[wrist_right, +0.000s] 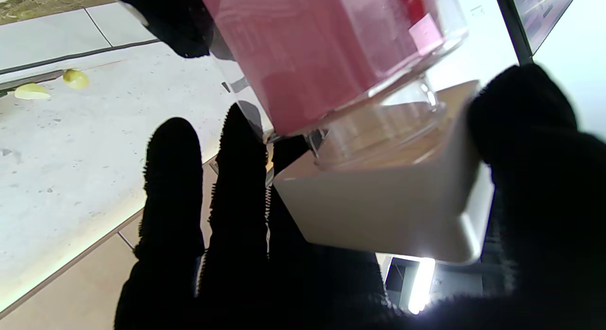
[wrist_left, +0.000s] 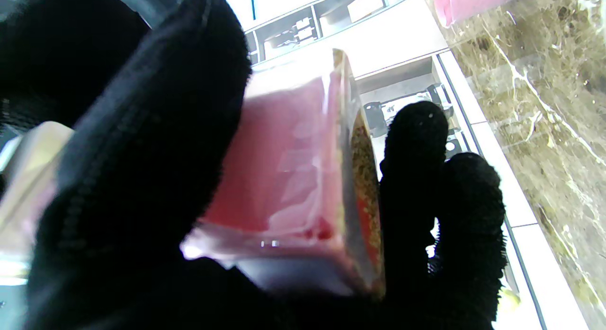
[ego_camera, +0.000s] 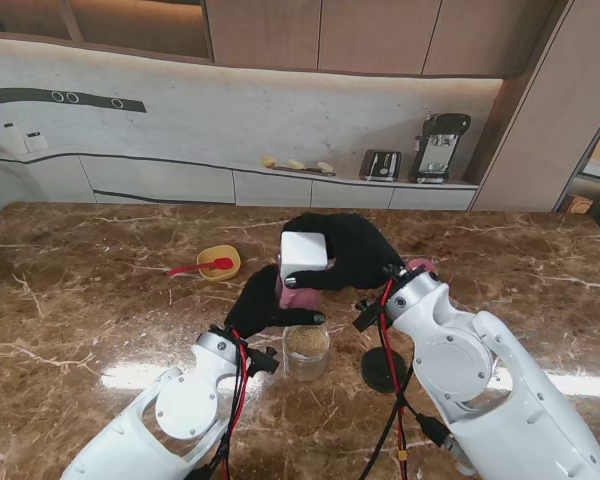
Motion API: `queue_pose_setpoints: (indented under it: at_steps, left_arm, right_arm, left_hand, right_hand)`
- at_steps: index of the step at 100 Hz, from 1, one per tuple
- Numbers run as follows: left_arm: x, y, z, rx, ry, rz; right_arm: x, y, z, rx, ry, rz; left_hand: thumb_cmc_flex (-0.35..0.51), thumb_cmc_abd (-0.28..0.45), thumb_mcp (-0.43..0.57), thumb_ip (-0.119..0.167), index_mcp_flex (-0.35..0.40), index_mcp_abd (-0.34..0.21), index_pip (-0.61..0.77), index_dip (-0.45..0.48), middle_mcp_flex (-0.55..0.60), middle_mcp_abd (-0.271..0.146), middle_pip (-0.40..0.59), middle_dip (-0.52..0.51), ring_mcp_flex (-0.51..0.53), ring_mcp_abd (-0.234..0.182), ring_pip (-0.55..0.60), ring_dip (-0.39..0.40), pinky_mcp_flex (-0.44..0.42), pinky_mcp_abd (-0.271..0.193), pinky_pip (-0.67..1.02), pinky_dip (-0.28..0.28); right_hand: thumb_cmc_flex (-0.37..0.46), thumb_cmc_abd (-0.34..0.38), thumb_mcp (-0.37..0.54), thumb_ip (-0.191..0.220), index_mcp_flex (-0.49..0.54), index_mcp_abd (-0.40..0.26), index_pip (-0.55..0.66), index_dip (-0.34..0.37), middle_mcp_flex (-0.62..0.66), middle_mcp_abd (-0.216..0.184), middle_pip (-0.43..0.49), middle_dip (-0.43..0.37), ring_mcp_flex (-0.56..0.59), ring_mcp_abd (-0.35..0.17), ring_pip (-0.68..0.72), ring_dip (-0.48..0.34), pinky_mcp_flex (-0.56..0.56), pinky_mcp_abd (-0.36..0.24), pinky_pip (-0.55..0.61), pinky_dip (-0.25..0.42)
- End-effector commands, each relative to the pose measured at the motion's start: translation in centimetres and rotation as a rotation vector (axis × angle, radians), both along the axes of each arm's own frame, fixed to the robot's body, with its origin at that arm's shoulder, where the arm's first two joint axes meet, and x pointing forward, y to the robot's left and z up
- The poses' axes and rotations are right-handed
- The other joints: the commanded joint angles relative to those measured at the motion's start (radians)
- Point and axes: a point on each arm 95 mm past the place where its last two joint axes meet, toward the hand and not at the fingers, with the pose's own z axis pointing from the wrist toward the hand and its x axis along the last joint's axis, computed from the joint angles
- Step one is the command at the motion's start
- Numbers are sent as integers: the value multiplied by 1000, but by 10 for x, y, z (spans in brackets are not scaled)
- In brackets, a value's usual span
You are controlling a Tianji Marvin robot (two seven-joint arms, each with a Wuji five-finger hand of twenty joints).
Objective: Measure grain into the airtight container
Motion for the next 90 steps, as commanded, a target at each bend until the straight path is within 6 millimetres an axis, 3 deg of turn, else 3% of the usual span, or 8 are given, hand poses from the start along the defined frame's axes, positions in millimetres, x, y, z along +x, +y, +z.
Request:
queue_pose_setpoints:
  at_steps: [1,16,42,75,90]
  left_arm:
    - [-2,-3,4,-16,-11,-1]
    - [-2,-2,5,-17,-12,3]
    - [-2,-2,5,-21,-13,3]
    - [-2,-2,6,-20,-15,3]
    - [-1,-1,6,-18,-16,3]
  right_arm:
    - [0,1,-14,2,41,-11]
    - [-2,3,-18,33,22,-49]
    - [-4,3,-24,83,5,-90]
    - [-5,4,-31,84,-11,-130]
    - [-5,4,-32,80,-20,-126]
  left_hand:
    - [186,468,273,-15,208,-264,215,29,75,-117,72,4,12,-72,1,4,-12,-21,18,15]
    - [186,468,273,-15,209,-263,216,29,76,-117,73,4,14,-73,1,3,-12,-21,18,15]
    - [186,468,274,-15,209,-264,217,29,75,-118,73,4,14,-73,0,3,-10,-21,18,15]
    - [187,467,274,-15,210,-261,216,29,76,-113,73,5,13,-69,0,4,-10,-19,18,15]
    - [186,468,273,-16,209,-262,215,28,75,-115,72,5,12,-71,0,4,-11,-20,18,15]
  right_hand:
    - [54,135,116,57,56,-151,55,27,24,-72,5,-26,9,-29,-19,-25,-15,6,23,11]
    - [27,155,122,113,49,-143,15,42,6,-75,-3,-49,3,-32,-36,-34,-24,6,11,14]
    - [-17,204,99,114,34,-148,-3,53,-14,-80,-24,-75,-6,-35,-54,-46,-34,3,3,15]
    - [-20,181,46,120,0,-133,-39,47,-52,-74,-44,-99,-27,-36,-68,-57,-50,-3,-11,17]
    - [-22,181,-27,135,-42,-109,-78,38,-95,-59,-55,-115,-47,-33,-84,-67,-72,-2,-46,13]
